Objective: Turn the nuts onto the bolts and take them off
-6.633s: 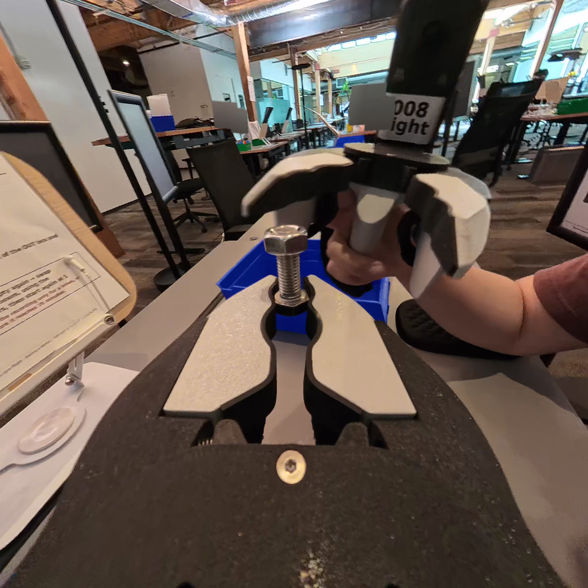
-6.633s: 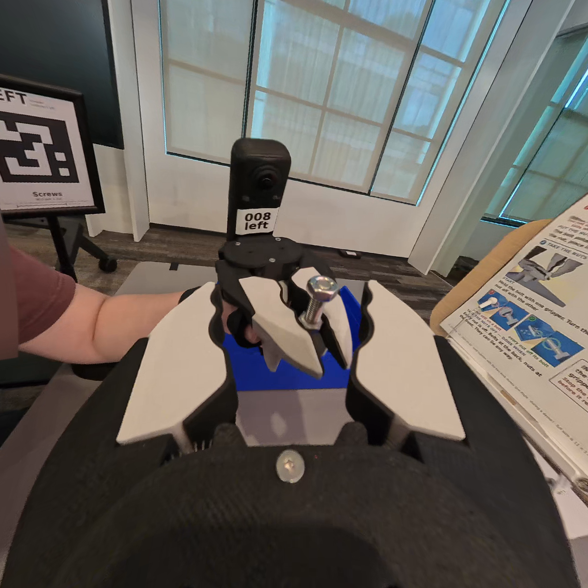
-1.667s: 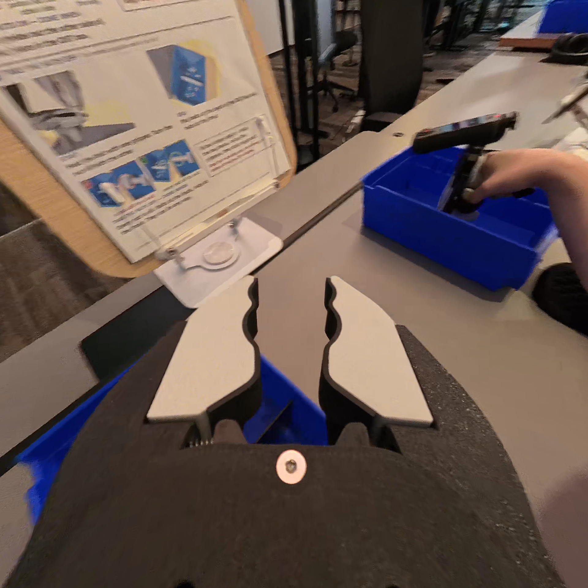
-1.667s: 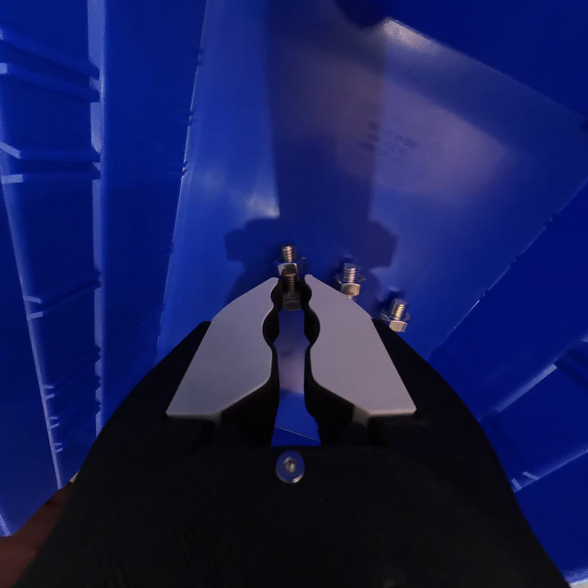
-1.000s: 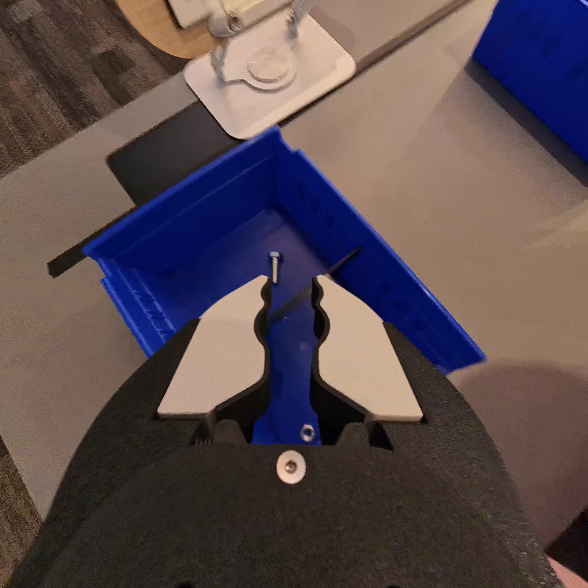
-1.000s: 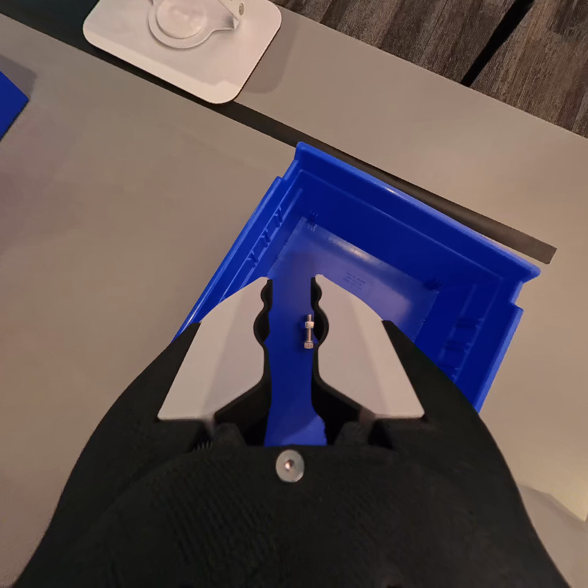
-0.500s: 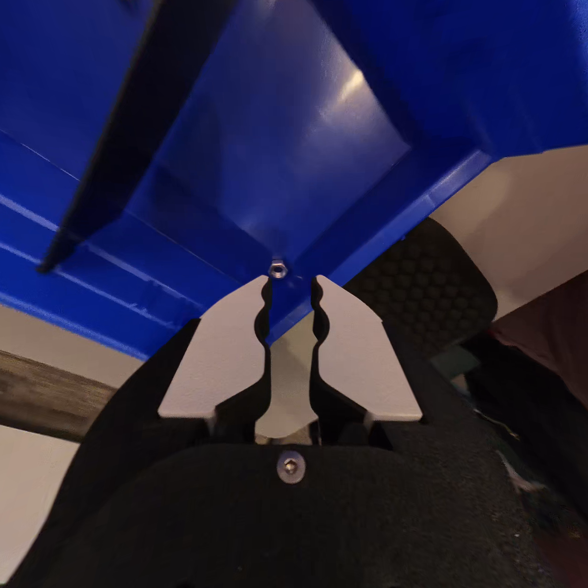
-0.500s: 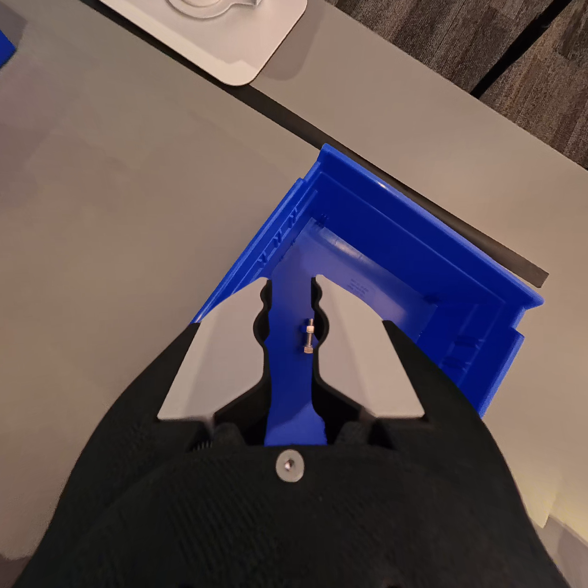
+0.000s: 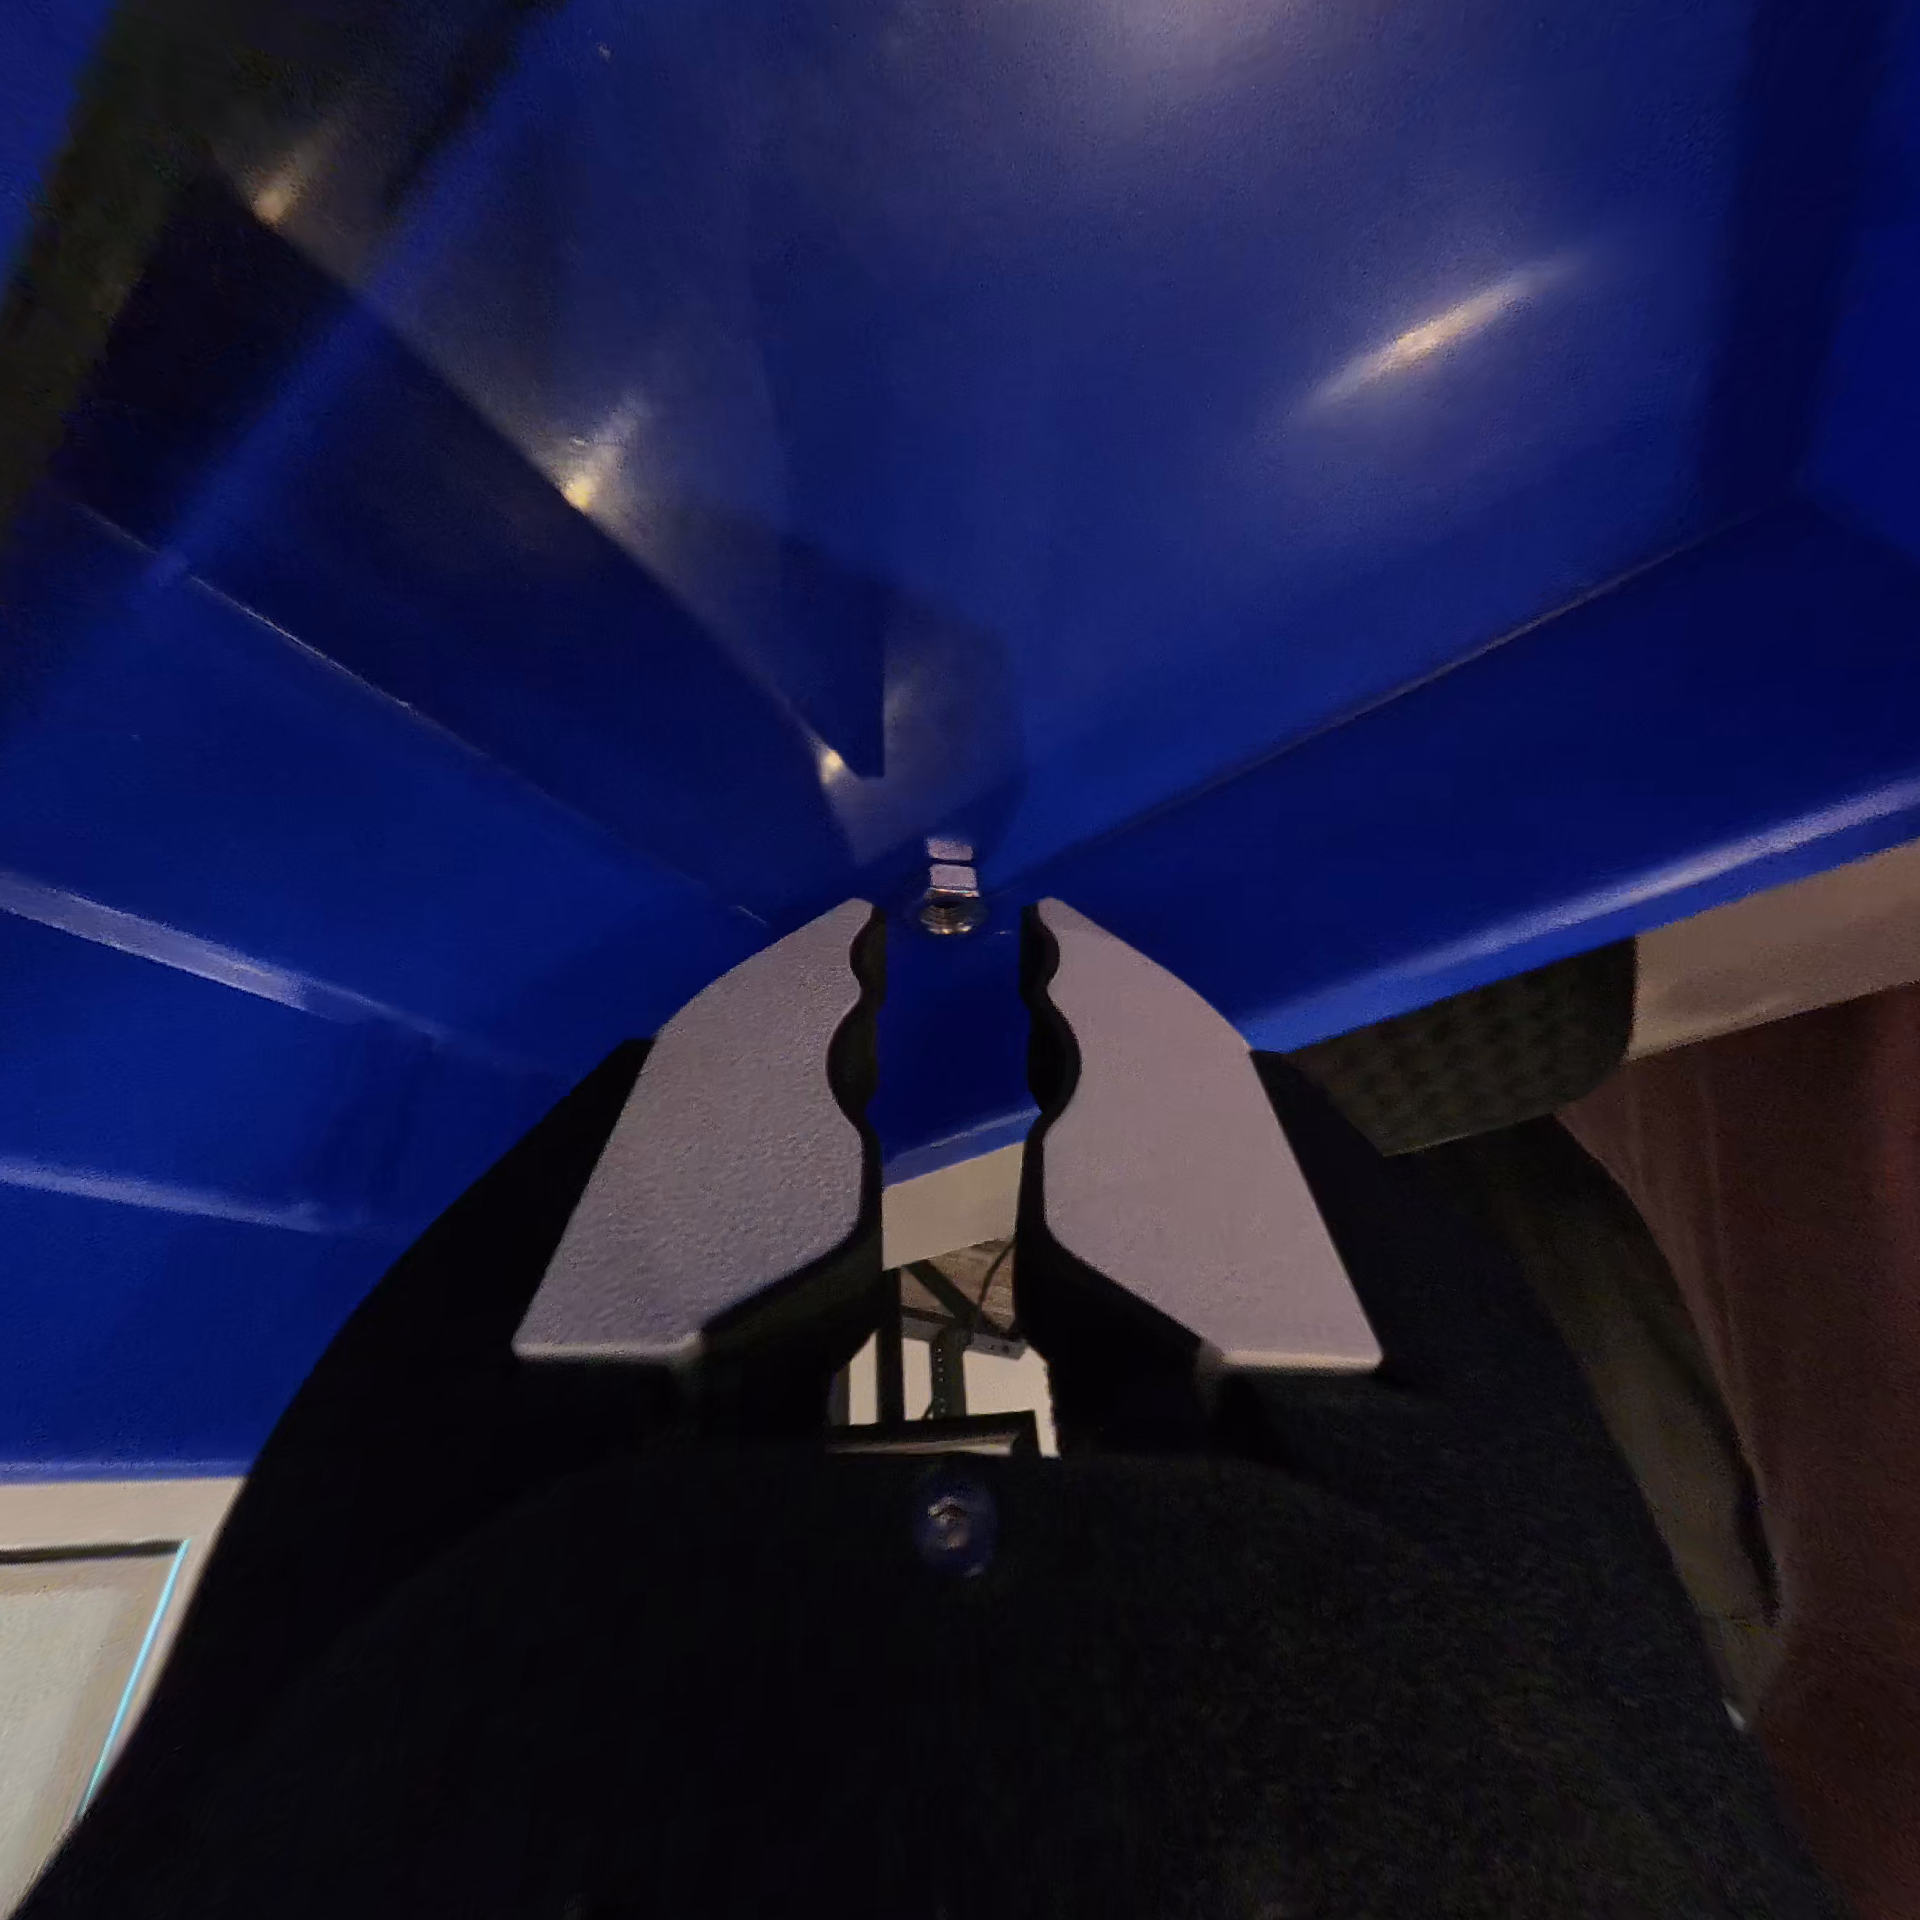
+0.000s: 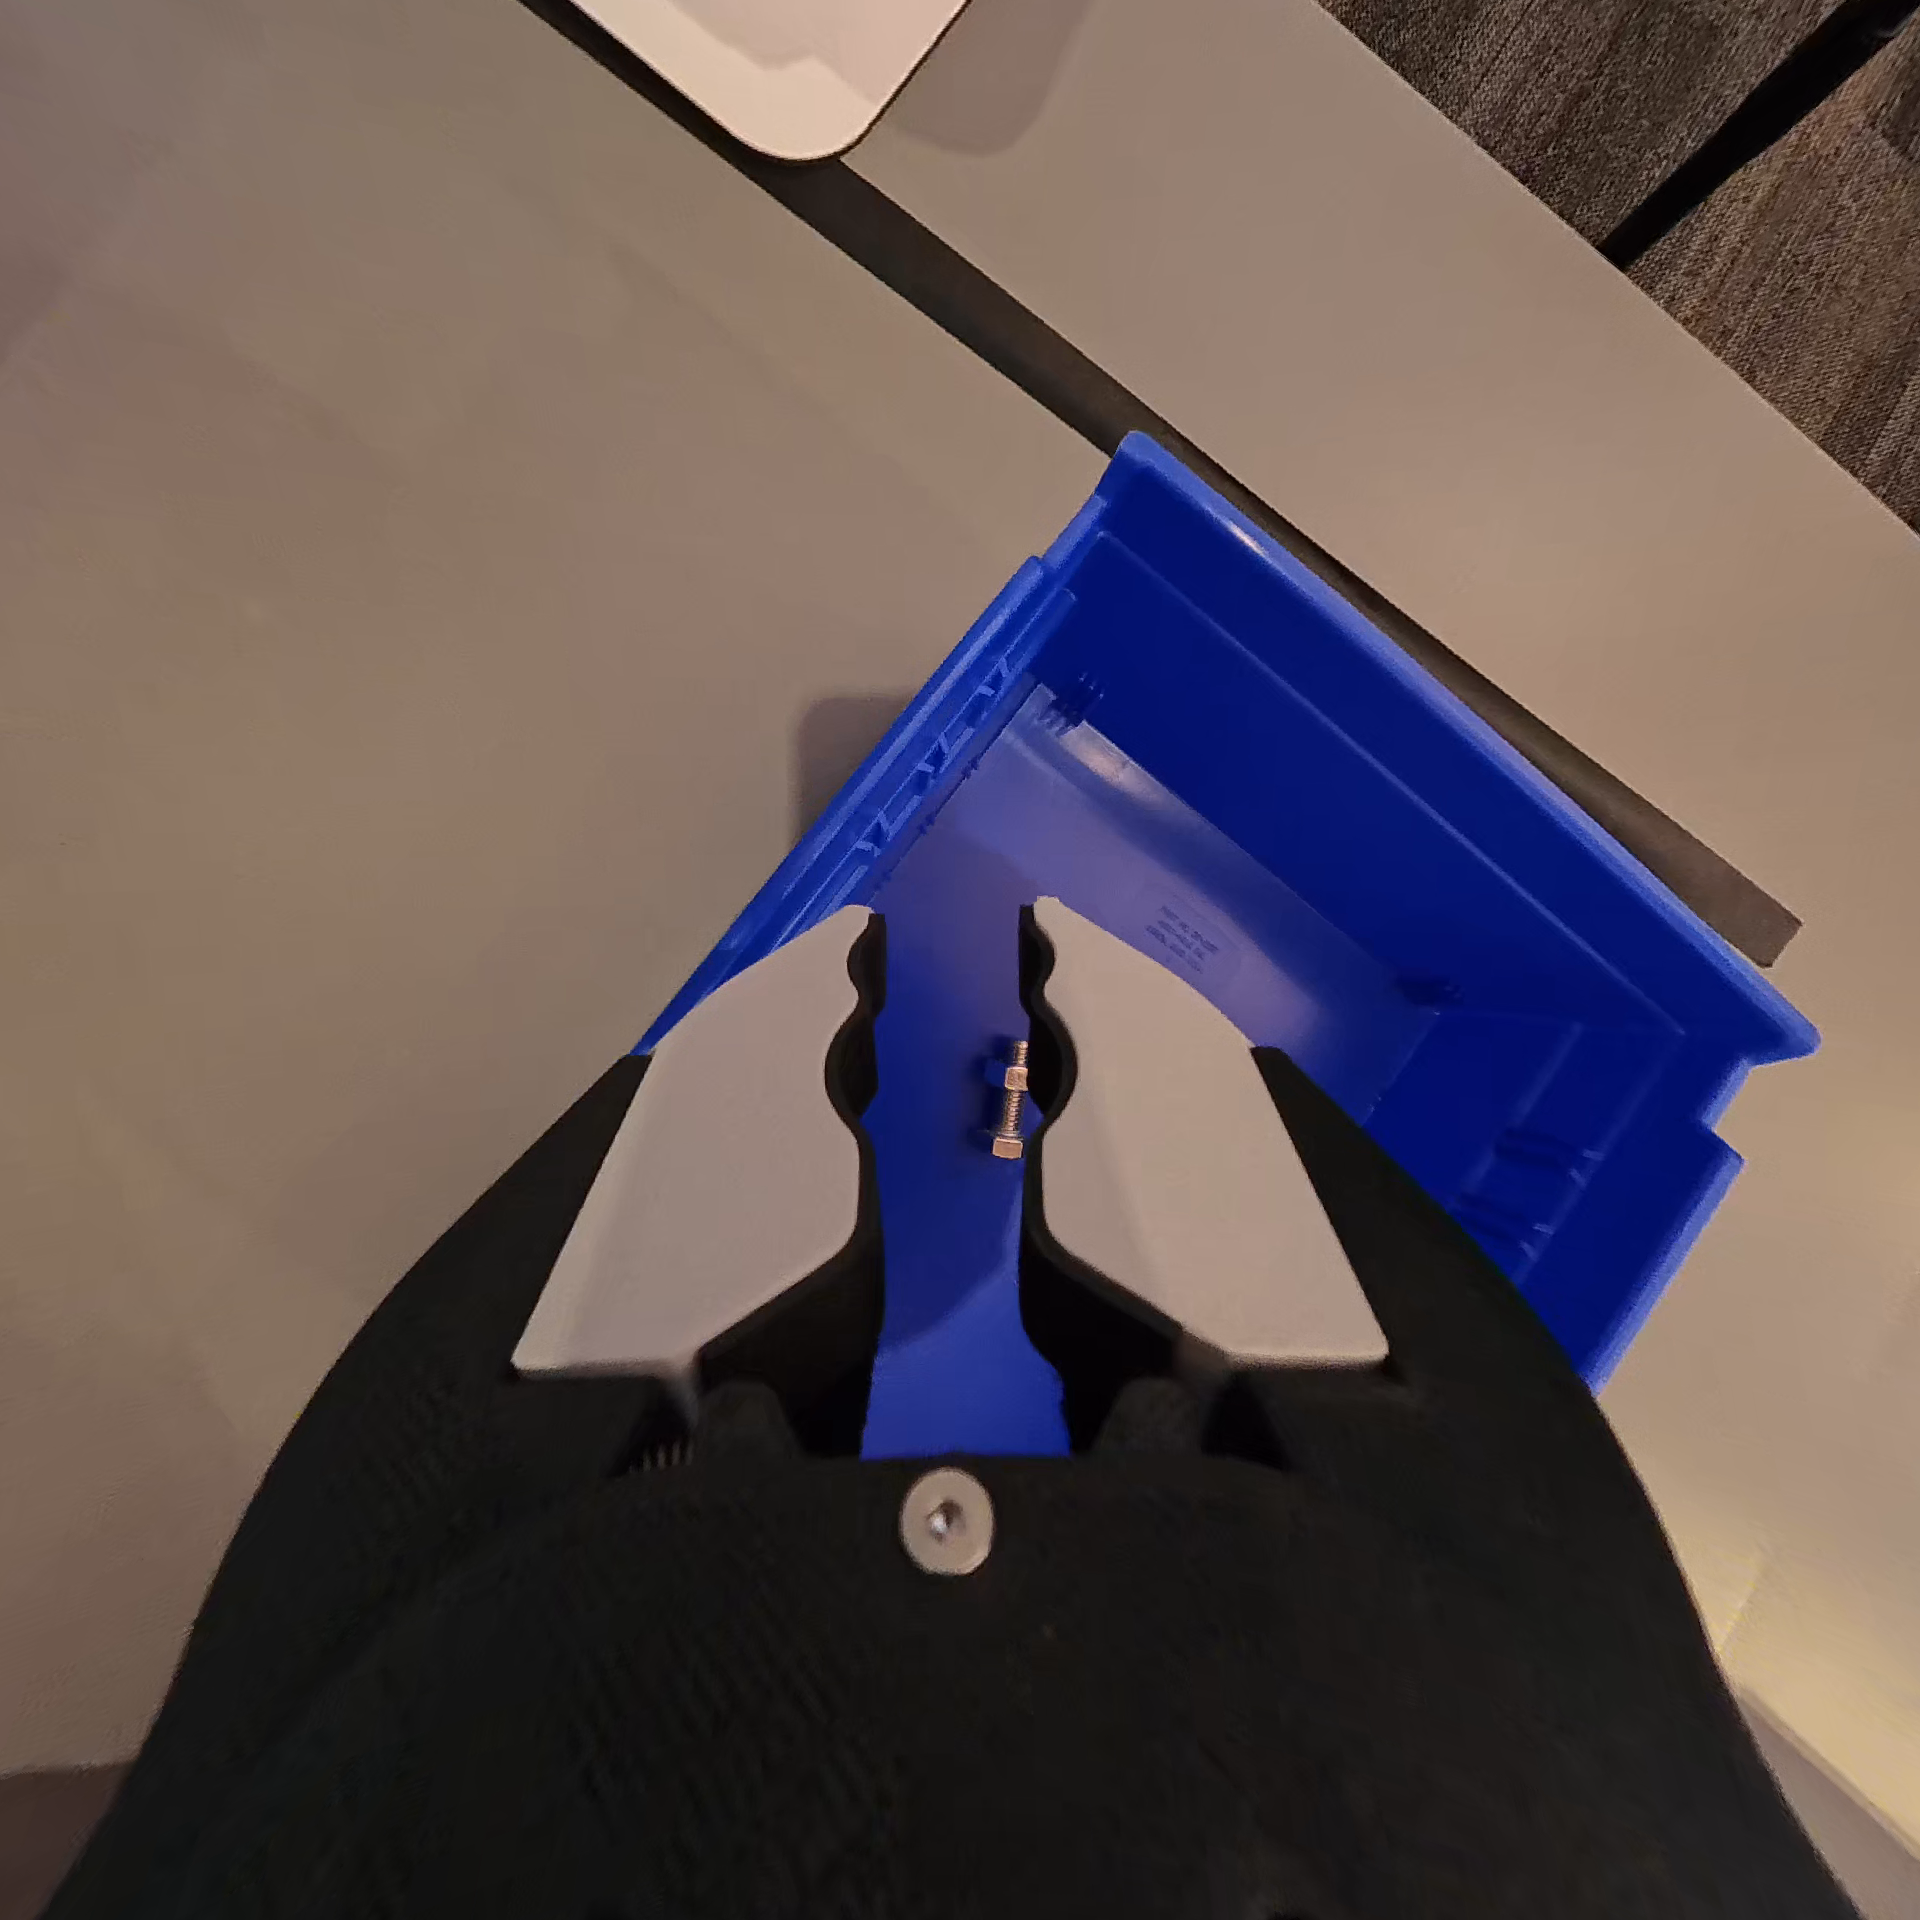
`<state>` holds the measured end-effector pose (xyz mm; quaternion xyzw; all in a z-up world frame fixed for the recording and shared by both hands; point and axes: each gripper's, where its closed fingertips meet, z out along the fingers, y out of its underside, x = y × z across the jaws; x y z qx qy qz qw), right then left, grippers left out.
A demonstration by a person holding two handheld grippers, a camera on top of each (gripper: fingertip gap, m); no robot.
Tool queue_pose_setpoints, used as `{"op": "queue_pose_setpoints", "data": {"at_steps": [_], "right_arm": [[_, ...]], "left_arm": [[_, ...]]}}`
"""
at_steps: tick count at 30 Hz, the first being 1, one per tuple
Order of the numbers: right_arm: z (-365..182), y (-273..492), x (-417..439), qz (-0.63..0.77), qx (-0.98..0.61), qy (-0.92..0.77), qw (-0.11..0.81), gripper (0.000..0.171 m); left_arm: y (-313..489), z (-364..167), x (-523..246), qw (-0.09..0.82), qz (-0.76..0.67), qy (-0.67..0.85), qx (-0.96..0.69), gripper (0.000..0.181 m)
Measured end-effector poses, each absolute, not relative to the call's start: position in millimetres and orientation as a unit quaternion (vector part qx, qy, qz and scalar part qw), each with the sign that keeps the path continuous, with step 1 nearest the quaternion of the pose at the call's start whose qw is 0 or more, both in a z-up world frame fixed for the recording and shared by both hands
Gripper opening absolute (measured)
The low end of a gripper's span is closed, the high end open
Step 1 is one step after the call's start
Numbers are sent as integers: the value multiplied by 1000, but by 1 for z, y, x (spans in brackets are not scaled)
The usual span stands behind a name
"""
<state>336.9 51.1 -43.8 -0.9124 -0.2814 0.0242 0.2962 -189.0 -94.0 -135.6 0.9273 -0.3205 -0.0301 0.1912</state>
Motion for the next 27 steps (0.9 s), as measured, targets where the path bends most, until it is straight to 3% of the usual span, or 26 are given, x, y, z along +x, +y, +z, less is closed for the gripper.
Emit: {"op": "queue_pose_setpoints", "data": {"at_steps": [1, 7, 27], "right_arm": [[-44, 51, 336, 25, -912, -282, 296, 26], [-43, 50, 333, 23, -911, -288, 295, 26], [-38, 43, 334, 19, -908, -298, 294, 26]], "left_arm": [[-94, -138, -191, 190, -36, -322, 927, 24], [-101, -148, -199, 212, -49, -311, 925, 33], [-99, -156, -204, 191, -64, -304, 931, 22]]}}
